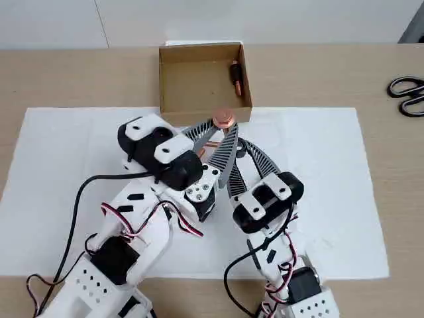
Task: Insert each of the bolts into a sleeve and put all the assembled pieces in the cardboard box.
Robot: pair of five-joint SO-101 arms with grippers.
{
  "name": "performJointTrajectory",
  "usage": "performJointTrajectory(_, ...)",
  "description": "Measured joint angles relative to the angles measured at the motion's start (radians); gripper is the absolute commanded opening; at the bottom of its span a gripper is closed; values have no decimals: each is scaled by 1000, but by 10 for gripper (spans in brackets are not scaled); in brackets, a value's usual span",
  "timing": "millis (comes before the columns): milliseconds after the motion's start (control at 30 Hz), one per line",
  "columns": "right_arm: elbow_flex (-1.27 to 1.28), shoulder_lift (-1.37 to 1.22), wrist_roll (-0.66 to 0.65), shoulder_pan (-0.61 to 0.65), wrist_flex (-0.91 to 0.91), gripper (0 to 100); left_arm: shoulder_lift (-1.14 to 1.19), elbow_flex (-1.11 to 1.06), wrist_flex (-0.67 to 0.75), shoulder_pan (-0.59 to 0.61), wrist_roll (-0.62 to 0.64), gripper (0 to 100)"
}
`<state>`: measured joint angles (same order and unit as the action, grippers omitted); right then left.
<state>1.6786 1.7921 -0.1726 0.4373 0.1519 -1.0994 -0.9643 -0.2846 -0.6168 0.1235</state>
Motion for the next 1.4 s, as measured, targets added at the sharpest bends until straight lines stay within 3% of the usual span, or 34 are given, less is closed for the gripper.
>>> performJointTrajectory(833,0,-2,-2,34,-28,4,-8,-72,48,0,-5,6)
performJointTrajectory(1000,0,0,-2,31,-28,4,-2,-80,-43,-51,-8,6)
performJointTrajectory(1400,0,2,-3,31,-28,4,-5,-78,-63,-52,-28,36)
